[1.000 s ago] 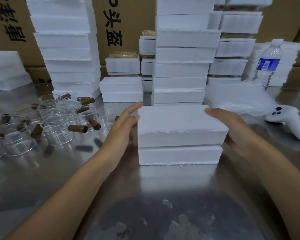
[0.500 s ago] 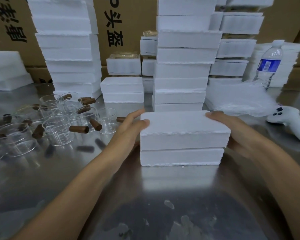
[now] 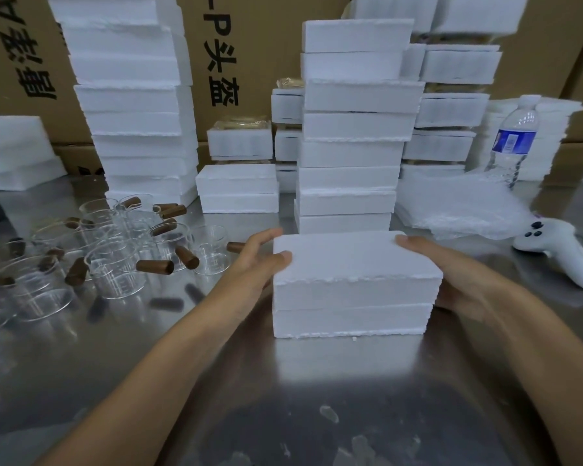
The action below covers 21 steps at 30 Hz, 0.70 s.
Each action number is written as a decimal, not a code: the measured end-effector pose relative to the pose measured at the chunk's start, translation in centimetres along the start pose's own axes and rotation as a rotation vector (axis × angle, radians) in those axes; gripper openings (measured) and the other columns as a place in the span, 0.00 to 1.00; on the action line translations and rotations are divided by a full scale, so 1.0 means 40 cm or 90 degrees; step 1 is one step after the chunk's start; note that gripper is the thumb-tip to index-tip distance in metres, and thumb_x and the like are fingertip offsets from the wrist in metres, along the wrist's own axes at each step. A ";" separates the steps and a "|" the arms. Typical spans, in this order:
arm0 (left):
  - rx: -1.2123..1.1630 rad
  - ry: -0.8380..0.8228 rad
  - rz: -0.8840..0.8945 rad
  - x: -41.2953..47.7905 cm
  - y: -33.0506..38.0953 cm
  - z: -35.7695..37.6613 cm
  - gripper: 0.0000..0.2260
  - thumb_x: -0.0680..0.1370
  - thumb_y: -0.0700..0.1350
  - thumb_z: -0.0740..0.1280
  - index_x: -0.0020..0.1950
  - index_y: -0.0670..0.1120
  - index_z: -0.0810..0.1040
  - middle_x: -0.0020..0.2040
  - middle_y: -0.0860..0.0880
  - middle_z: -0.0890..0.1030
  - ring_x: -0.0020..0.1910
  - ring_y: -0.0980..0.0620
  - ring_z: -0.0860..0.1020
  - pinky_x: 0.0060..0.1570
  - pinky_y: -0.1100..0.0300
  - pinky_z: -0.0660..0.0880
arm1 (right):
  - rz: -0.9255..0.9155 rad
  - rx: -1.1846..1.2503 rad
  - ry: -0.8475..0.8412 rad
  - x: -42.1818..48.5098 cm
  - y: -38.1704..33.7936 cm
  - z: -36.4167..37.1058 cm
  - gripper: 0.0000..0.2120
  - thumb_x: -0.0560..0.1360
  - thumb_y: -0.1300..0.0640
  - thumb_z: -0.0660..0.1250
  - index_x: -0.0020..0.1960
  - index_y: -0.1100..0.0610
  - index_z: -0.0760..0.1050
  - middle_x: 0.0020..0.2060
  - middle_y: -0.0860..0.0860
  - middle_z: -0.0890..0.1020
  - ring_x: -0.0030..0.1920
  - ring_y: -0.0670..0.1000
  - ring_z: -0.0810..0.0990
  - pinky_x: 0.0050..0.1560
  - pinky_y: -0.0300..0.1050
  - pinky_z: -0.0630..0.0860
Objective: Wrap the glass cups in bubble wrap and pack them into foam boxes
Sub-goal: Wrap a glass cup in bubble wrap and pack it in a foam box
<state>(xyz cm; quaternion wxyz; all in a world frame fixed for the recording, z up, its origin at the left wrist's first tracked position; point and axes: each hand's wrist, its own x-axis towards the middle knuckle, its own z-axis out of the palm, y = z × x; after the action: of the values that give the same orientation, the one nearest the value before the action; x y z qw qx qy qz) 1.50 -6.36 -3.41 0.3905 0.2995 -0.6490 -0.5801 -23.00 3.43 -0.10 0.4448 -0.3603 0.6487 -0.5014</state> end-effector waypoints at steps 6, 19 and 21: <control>-0.025 0.035 -0.034 -0.016 0.004 0.017 0.12 0.78 0.49 0.64 0.59 0.62 0.71 0.46 0.69 0.81 0.49 0.65 0.80 0.55 0.61 0.71 | -0.012 0.033 -0.032 -0.012 -0.003 0.007 0.28 0.59 0.39 0.71 0.54 0.54 0.80 0.46 0.53 0.85 0.46 0.54 0.83 0.52 0.50 0.78; -0.046 0.209 -0.184 -0.034 0.033 0.051 0.11 0.74 0.56 0.68 0.40 0.50 0.82 0.36 0.55 0.84 0.44 0.52 0.80 0.46 0.56 0.74 | -0.056 -0.012 -0.003 -0.095 0.048 0.030 0.40 0.47 0.33 0.76 0.56 0.49 0.79 0.53 0.43 0.83 0.57 0.47 0.80 0.63 0.47 0.71; -0.058 0.253 -0.171 -0.037 0.036 0.054 0.09 0.75 0.56 0.67 0.46 0.51 0.78 0.41 0.52 0.82 0.43 0.52 0.79 0.40 0.57 0.72 | -0.064 0.033 -0.003 -0.100 0.050 0.049 0.43 0.48 0.34 0.77 0.61 0.47 0.75 0.55 0.43 0.82 0.57 0.47 0.79 0.62 0.48 0.71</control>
<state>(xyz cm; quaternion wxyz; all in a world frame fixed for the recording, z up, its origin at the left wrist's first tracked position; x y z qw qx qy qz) 0.50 -3.79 -2.26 0.4430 0.4732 -0.4870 -0.5854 -19.83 6.90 -1.38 0.4297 -0.3819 0.6154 -0.5391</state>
